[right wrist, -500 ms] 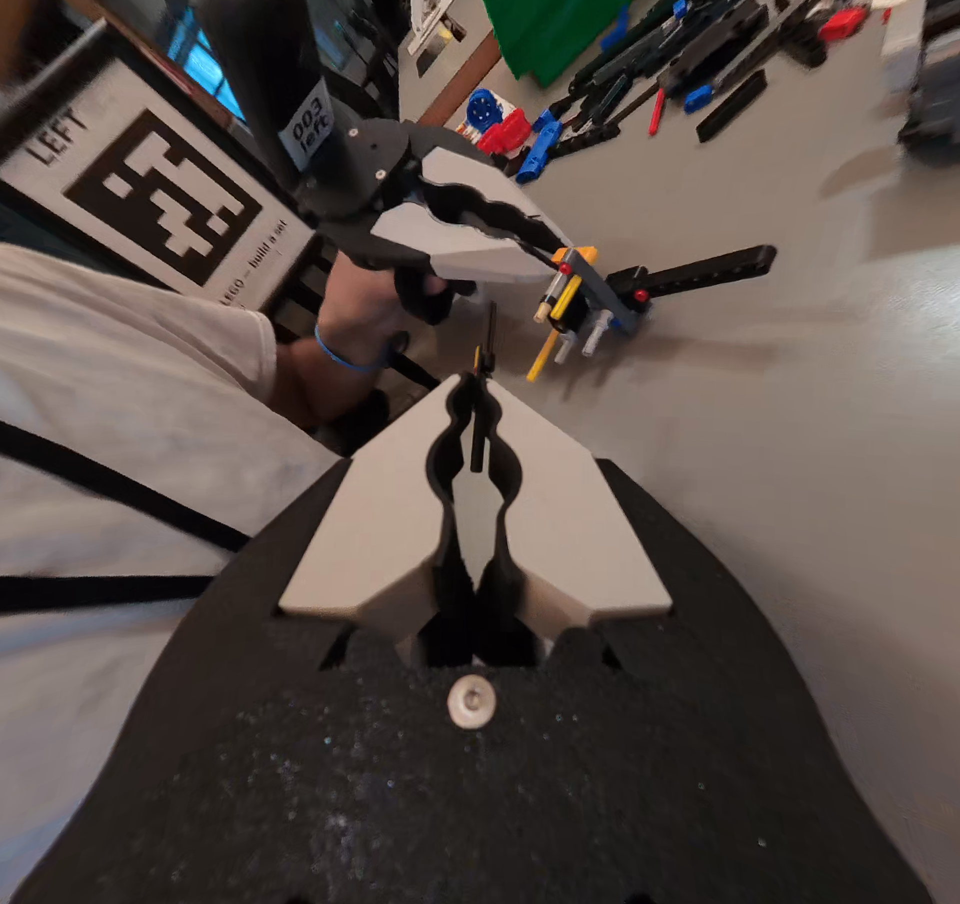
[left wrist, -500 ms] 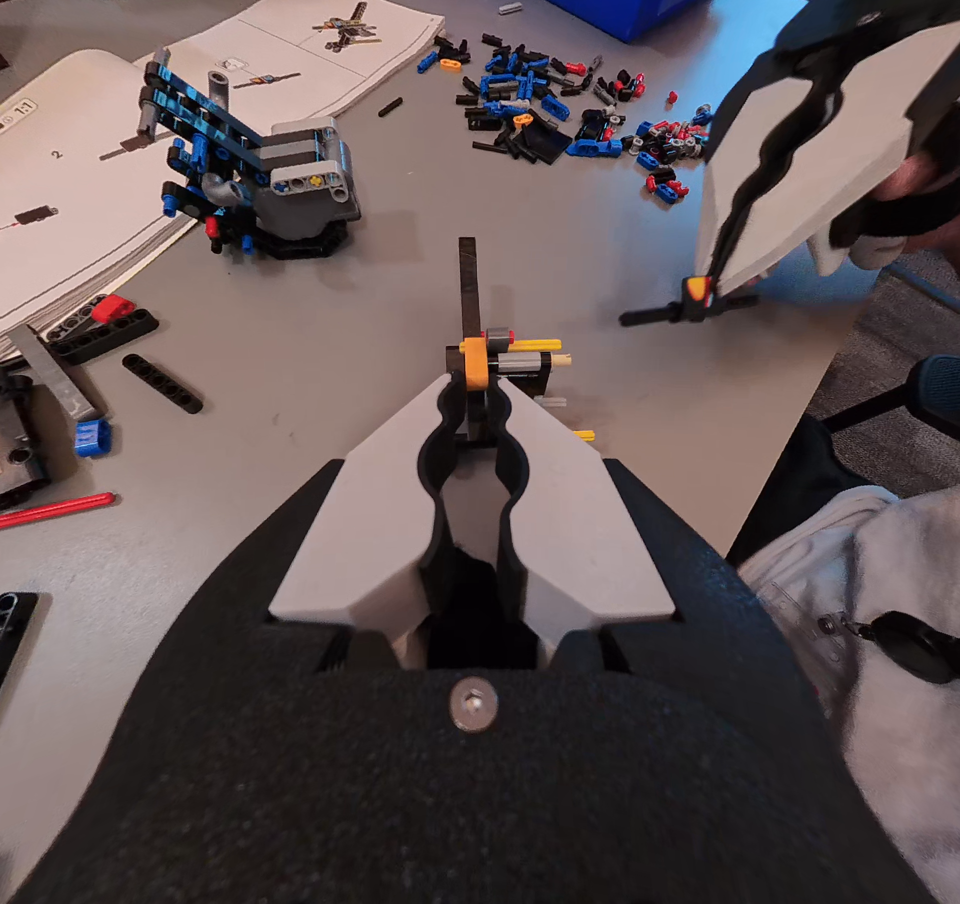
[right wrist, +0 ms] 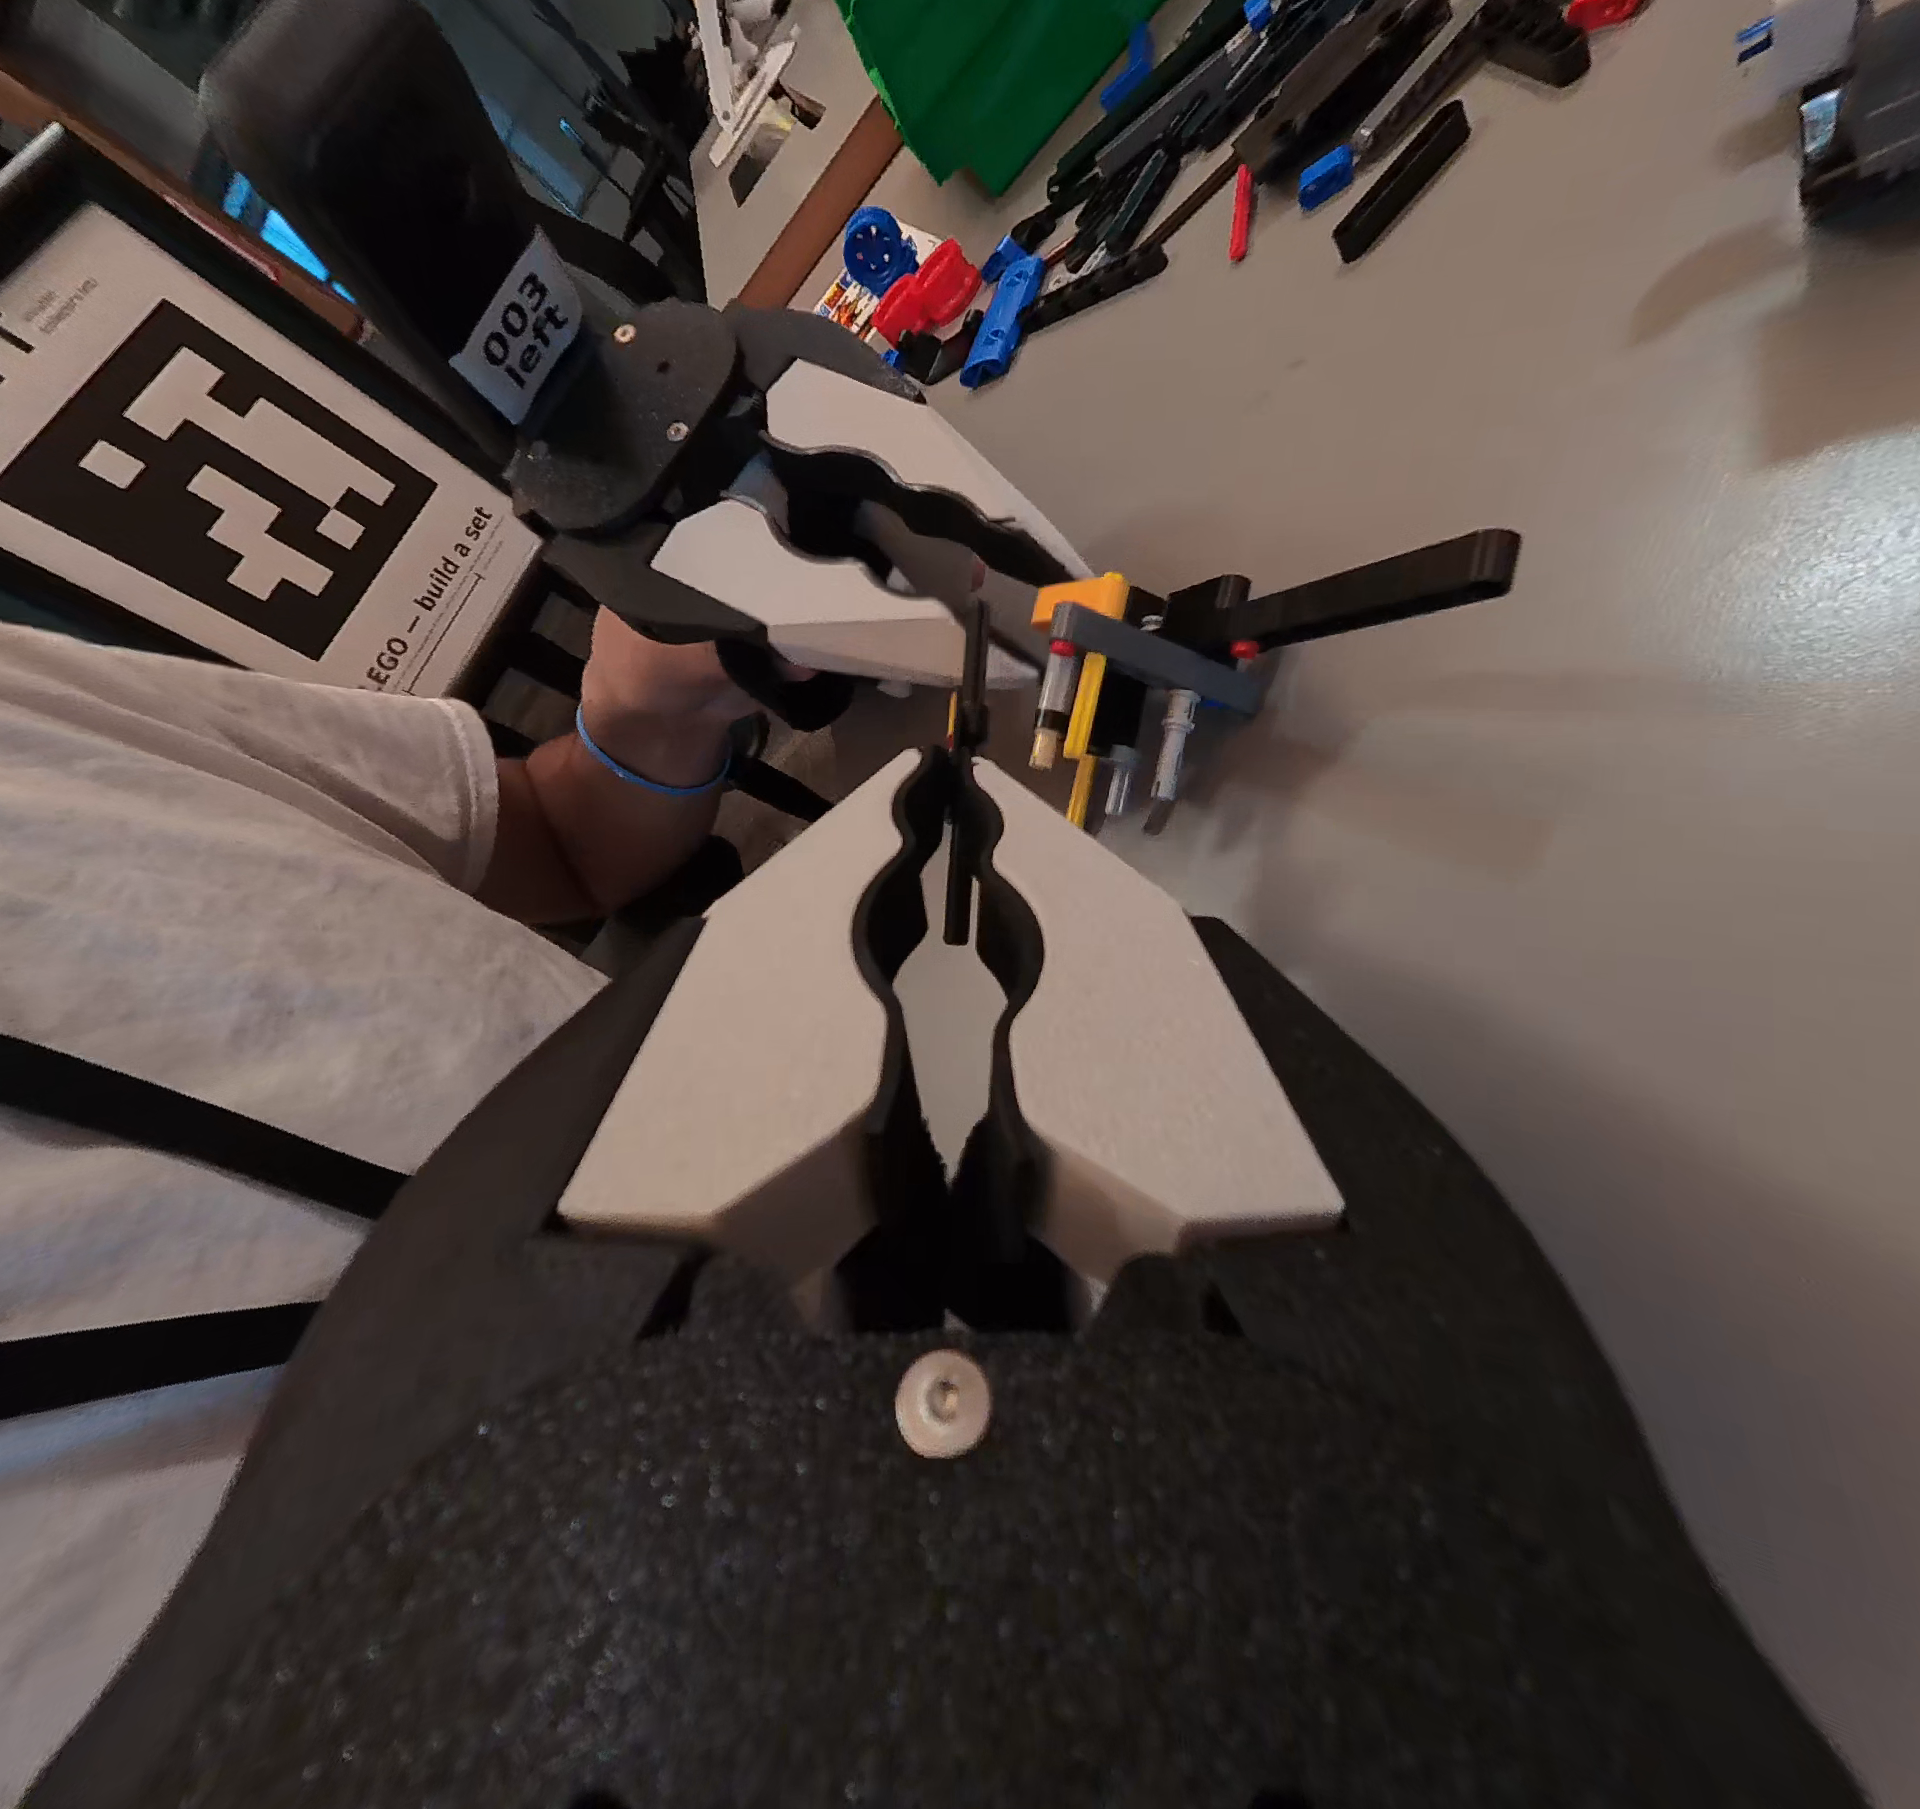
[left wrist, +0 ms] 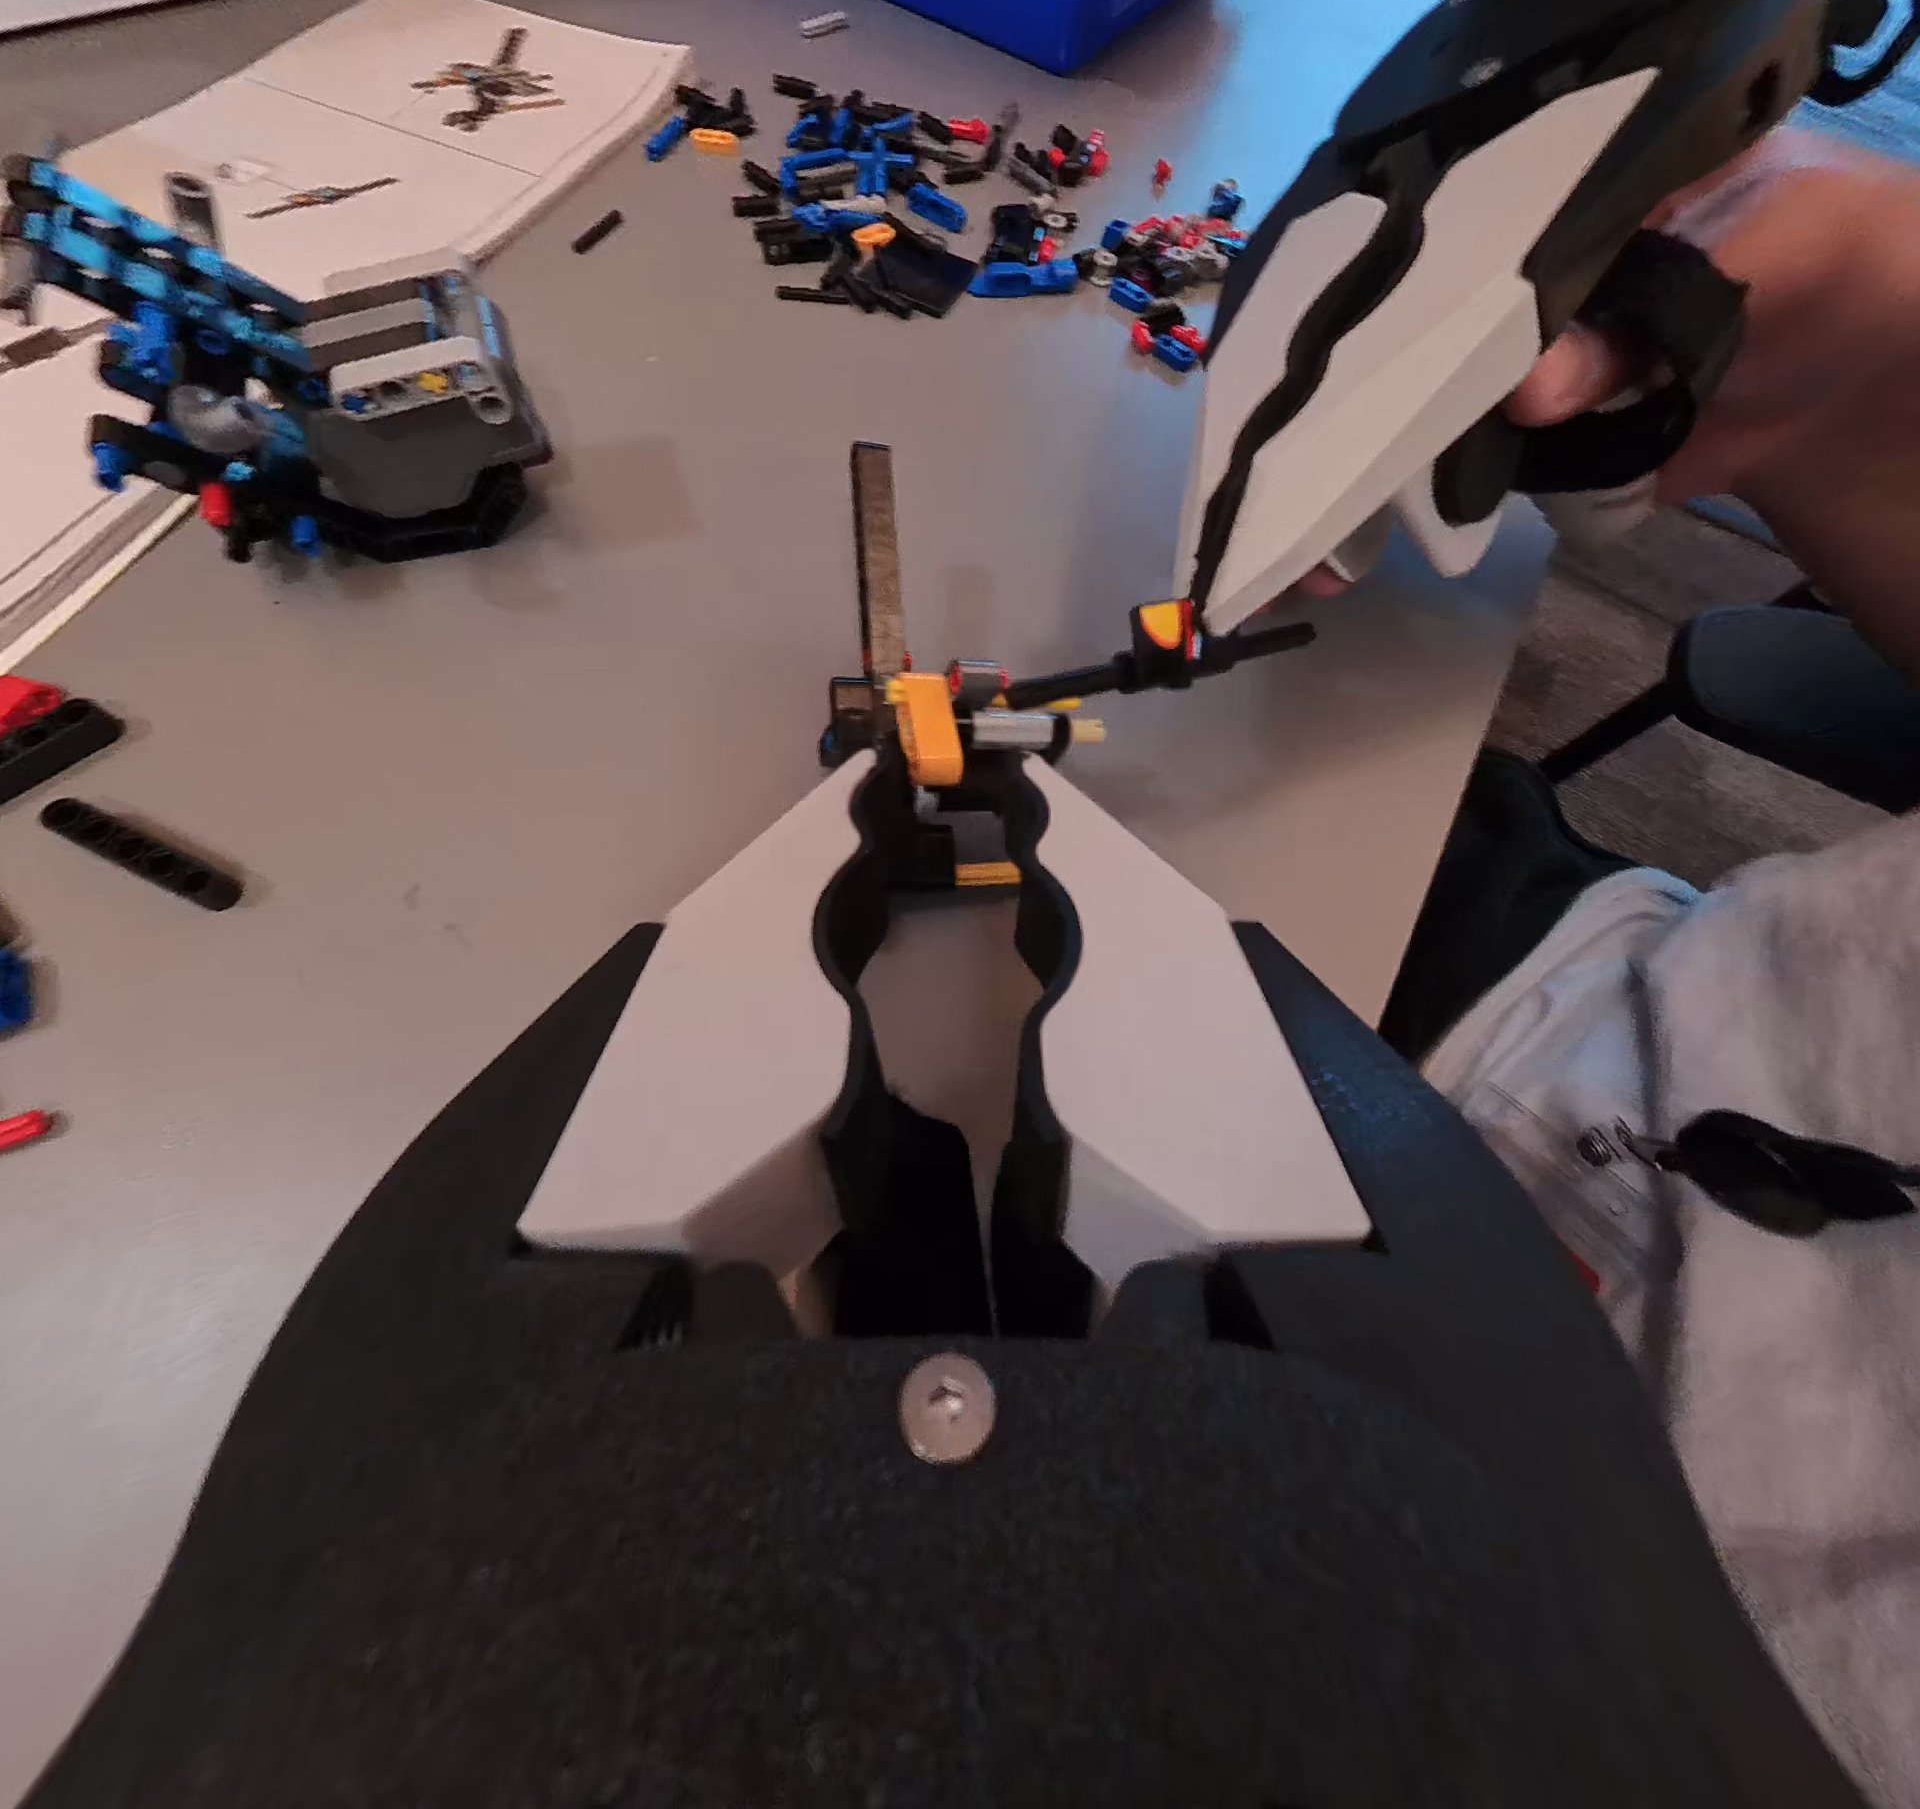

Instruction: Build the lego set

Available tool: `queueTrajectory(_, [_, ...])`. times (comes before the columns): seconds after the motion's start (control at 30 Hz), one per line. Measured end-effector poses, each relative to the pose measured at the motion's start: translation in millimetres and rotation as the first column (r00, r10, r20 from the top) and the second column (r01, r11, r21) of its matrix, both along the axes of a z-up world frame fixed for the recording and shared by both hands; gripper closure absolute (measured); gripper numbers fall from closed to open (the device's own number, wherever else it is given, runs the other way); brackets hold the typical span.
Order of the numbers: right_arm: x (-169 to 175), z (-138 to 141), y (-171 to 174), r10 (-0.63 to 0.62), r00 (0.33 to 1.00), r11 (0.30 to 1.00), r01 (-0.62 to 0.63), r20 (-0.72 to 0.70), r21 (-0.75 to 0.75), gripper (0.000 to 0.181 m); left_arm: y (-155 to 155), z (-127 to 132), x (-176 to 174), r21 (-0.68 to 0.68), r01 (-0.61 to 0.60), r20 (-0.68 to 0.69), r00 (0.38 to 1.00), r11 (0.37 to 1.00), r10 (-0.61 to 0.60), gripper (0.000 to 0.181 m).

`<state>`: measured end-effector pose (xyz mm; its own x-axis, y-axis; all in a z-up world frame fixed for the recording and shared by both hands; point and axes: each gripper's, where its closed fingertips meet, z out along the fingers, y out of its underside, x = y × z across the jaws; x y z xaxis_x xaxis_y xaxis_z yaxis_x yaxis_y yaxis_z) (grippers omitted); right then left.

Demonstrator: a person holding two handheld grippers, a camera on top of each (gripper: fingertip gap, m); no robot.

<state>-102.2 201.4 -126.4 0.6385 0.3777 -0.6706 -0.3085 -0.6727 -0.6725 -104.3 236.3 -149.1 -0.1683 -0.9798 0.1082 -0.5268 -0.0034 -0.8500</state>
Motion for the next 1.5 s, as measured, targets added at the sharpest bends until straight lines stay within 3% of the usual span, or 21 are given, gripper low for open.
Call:
queueTrajectory(0.23, [17.3, 7.8, -21.3, -0.030, 0.999, 0.997, 0.032, -0.043, 0.067, 0.181, -25.4, 2.3, -0.3, -0.036, 0.085, -0.011, 0.996, 0.996, -0.085, 0.156])
queueTrajectory(0.37, [21.4, 4.5, -35.3, 0.004, 1.000, 0.996, -0.001, -0.025, 0.088, 0.181, -12.5, 9.8, -7.6, 0.176, 0.165, -0.004, 0.986, 0.970, -0.167, 0.150])
queueTrajectory(0.5, [18.9, 1.3, -37.0, 0.093, 0.996, 0.991, -0.094, 0.015, 0.099, 0.181, -4.6, 9.8, -0.9, 0.361, 0.380, -0.023, 0.917, 0.852, -0.399, 0.146])
queueTrajectory(0.63, [14.9, -3.2, -35.1, 0.151, 0.988, 0.985, -0.152, 0.018, 0.082, 0.181, -15.1, 8.6, 6.4, 0.260, 0.565, -0.037, 0.816, 0.783, -0.577, 0.144])
queueTrajectory(0.83, [10.8, -12.1, -34.2, 0.158, 0.986, 0.986, -0.161, 0.053, 0.048, 0.181, -21.8, 1.1, 5.1, 0.034, 0.706, -0.060, 0.707, 0.707, -0.704, 0.145])
queueTrajectory(1.0, [12.2, -13.7, -28.1, 0.147, 0.986, 0.987, -0.151, 0.077, 0.050, 0.181, -19.2, -3.9, 9.4, 0.033, 0.717, -0.008, 0.697, 0.696, -0.717, 0.160])
queueTrajectory(1.5, [11.1, -20.4, -18.5, 0.087, 0.990, 0.996, -0.086, 0.108, -0.019, 0.181, -21.4, -4.4, 8.0, 0.080, 0.704, -0.001, 0.708, 0.706, -0.706, 0.160])
